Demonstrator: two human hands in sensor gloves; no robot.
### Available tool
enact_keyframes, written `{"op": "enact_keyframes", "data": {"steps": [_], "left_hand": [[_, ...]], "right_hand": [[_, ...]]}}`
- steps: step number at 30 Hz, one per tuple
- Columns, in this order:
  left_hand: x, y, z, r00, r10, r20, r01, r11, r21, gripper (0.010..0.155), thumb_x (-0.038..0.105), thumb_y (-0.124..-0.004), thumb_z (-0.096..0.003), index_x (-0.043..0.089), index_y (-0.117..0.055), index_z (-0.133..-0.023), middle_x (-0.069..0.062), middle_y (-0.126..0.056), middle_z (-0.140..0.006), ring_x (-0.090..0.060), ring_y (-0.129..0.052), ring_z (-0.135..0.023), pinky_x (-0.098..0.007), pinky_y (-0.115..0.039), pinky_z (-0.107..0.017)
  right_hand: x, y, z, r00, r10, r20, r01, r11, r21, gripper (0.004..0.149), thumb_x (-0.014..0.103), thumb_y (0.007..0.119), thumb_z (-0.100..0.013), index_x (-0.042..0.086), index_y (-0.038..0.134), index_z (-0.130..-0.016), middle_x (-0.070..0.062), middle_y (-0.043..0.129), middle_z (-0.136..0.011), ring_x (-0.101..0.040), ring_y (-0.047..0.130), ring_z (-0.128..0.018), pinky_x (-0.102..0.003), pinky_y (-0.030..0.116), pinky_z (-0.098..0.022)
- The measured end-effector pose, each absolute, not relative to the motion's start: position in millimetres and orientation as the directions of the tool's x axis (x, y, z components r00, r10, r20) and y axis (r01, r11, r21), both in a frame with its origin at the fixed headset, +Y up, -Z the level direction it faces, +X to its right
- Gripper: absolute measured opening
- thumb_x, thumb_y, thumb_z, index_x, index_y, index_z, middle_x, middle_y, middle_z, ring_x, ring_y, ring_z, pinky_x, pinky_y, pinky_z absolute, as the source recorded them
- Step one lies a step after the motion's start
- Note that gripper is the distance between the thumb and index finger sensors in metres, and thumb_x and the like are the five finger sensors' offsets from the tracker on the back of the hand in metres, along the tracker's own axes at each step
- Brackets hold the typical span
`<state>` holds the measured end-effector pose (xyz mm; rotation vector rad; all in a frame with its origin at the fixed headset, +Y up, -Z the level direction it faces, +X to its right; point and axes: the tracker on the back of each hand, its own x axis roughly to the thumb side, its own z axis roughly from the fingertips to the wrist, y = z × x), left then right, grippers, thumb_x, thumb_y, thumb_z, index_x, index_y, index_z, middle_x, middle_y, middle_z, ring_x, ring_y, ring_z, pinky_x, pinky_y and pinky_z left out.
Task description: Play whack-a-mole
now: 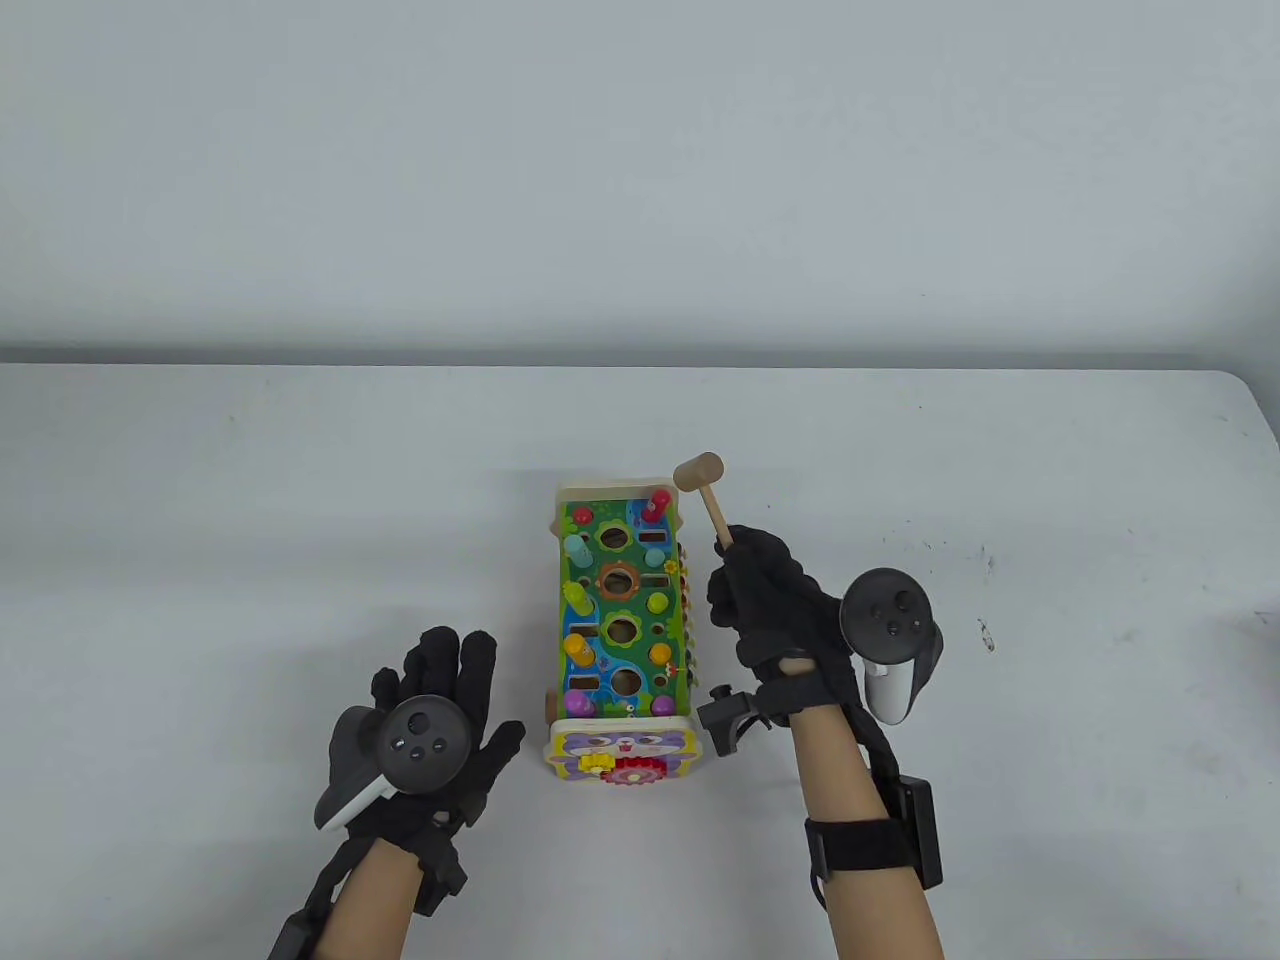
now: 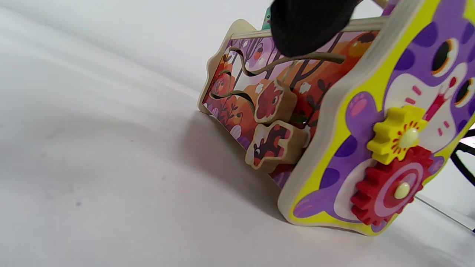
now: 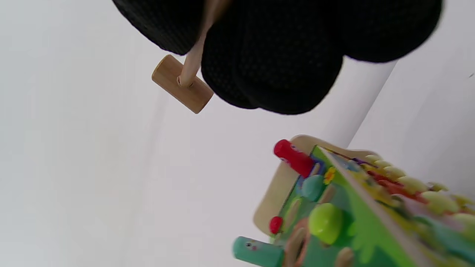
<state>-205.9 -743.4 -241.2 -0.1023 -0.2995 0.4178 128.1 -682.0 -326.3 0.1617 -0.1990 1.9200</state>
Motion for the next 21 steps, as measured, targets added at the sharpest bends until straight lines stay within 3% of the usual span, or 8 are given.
{"op": "enact_keyframes", "data": {"steps": [5,8,21], "left_hand": [[-205,-744,-241,0.866,0.418,0.275,-0.384,0.907,-0.171,0.085,0.042,-0.064,-0.0570,0.010,-0.007,-0.111,-0.037,-0.004,-0.109,-0.068,-0.020,-0.103,-0.084,-0.014,-0.062],[-204,-744,-240,0.864,0.419,0.280,-0.383,0.907,-0.175,0.085,0.042,-0.064,-0.0570,0.010,-0.007,-0.111,-0.037,-0.004,-0.109,-0.069,-0.020,-0.103,-0.084,-0.014,-0.061],[-206,-740,-238,0.843,0.450,0.296,-0.440,0.892,-0.103,0.083,0.042,-0.064,-0.0568,0.009,-0.011,-0.112,-0.038,-0.011,-0.111,-0.069,-0.028,-0.103,-0.084,-0.020,-0.063]], "right_hand": [[116,-704,-347,-0.525,0.845,0.100,-0.848,-0.529,0.020,0.045,0.027,0.065,-0.058,-0.003,0.075,-0.089,-0.016,0.089,-0.060,-0.032,0.093,-0.037,-0.052,0.074,-0.033],[116,-702,-348,-0.600,0.794,0.096,-0.793,-0.606,0.052,0.045,0.026,0.066,-0.057,-0.006,0.077,-0.087,-0.015,0.090,-0.057,-0.031,0.093,-0.034,-0.051,0.075,-0.031],[142,-675,-298,-0.324,0.911,0.256,-0.935,-0.350,0.061,0.046,0.026,0.065,-0.057,-0.007,0.077,-0.087,-0.015,0.090,-0.057,-0.030,0.094,-0.033,-0.051,0.075,-0.031]]}}
